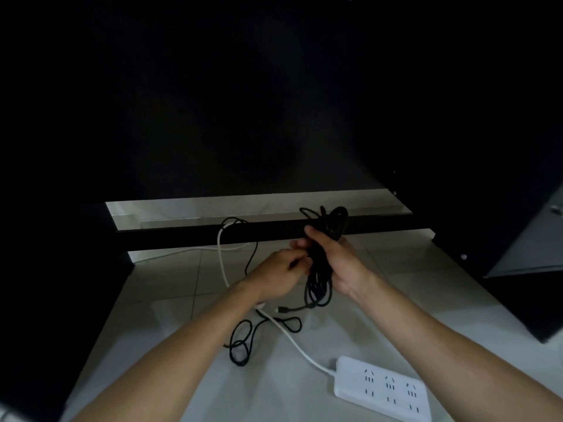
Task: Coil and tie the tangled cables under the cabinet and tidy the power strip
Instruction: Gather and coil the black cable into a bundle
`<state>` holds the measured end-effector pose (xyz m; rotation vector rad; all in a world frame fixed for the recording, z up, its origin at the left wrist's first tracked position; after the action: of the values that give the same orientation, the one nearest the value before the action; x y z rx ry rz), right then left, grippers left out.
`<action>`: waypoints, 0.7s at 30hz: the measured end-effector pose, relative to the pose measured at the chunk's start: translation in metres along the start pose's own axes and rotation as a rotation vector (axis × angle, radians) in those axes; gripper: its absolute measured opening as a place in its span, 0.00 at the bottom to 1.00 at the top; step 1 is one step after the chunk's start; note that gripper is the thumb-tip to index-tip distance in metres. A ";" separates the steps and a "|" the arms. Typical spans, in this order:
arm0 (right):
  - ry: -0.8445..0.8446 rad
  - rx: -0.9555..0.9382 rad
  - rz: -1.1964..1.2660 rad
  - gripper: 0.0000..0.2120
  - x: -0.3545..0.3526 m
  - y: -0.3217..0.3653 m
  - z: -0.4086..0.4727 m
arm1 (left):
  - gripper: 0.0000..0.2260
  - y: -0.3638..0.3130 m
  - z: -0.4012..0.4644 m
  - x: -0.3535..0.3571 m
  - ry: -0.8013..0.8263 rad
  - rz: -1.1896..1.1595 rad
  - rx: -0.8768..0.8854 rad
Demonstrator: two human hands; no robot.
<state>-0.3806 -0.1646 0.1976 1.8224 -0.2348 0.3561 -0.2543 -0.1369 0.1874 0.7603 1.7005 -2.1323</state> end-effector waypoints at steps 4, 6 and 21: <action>-0.031 -0.084 0.117 0.13 0.001 0.012 0.001 | 0.17 0.000 0.000 0.002 0.051 -0.023 -0.074; -0.040 -0.141 0.122 0.14 0.001 0.022 0.002 | 0.21 0.011 -0.005 0.006 0.088 0.011 -0.110; -0.220 -0.090 -0.660 0.10 -0.068 -0.002 0.023 | 0.10 0.050 0.001 -0.059 -0.256 -0.374 -0.316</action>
<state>-0.4403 -0.1875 0.1658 1.7380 0.2013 -0.3136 -0.1794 -0.1547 0.1817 0.0802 2.0848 -1.9939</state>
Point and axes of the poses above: each hand's wrist, its own z-axis towards the middle knuckle, its own x-axis out of the palm, y = z × x, the point moved 3 cm from there along z, towards the middle knuckle, and after that the axes turned 7 degrees about -y, right-handed, at the moved point
